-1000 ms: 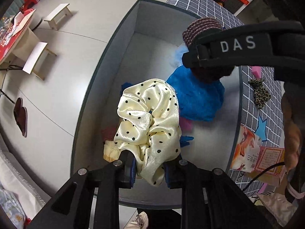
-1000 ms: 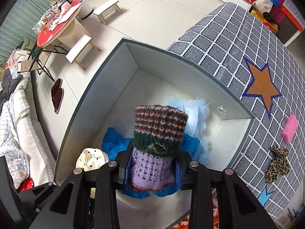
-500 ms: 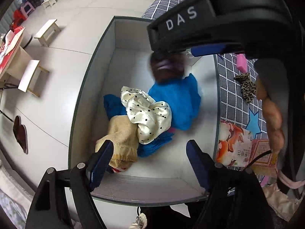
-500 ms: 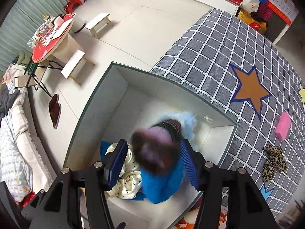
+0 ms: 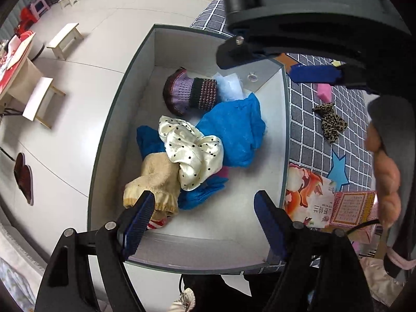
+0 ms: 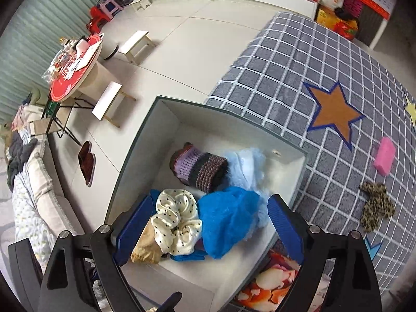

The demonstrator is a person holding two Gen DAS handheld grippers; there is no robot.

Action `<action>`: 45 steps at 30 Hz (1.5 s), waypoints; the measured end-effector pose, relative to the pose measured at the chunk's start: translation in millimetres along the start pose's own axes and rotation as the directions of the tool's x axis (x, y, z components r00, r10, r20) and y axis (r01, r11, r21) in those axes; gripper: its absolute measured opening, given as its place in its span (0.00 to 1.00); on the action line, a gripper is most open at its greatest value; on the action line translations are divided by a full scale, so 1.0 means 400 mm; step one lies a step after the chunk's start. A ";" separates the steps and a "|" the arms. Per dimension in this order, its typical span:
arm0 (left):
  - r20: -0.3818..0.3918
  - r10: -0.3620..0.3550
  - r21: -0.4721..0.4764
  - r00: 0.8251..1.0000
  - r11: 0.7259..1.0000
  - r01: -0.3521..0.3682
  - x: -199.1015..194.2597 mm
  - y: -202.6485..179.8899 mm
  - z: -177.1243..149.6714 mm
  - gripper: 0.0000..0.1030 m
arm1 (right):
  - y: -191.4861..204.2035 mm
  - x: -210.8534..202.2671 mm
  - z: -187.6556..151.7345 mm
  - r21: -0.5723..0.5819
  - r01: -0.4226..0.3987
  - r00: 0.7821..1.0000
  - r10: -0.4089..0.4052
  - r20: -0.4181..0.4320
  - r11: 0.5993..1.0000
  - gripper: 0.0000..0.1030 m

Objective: Organize soft objects
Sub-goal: 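Move both grippers back over the mat toward the leopard scrunchie and sponge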

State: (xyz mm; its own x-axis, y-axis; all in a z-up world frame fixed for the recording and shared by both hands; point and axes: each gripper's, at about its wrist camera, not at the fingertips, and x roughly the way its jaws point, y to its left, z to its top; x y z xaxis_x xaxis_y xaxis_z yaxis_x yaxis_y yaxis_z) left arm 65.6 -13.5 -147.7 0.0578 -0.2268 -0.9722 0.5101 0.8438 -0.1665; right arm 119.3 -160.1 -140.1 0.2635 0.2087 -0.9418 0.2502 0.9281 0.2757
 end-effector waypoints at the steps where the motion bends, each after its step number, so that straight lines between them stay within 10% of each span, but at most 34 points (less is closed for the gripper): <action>1: 0.001 0.004 0.007 1.000 1.000 -0.004 0.000 -0.007 0.000 0.79 | -0.006 -0.002 -0.004 0.005 -0.005 1.000 0.005 -0.009 1.000 0.88; 22: 0.063 0.080 0.248 0.995 0.964 -0.094 -0.017 -0.293 0.091 0.79 | -0.368 -0.177 -0.083 0.278 0.043 0.997 -0.060 0.053 0.960 0.88; 45: -0.059 0.116 0.344 0.991 0.935 -0.089 0.109 -0.552 0.250 0.79 | -0.779 -0.189 -0.173 0.554 0.017 0.998 -0.052 0.047 0.832 0.88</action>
State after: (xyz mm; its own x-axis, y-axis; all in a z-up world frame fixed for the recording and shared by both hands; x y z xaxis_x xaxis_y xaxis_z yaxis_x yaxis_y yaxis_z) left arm 41.5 -258.3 -137.0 0.0657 -0.0983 -0.9930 0.7673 0.6412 -0.0127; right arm -43.2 -443.5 -168.0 0.2938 0.1456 -0.9447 0.7291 0.6050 0.3199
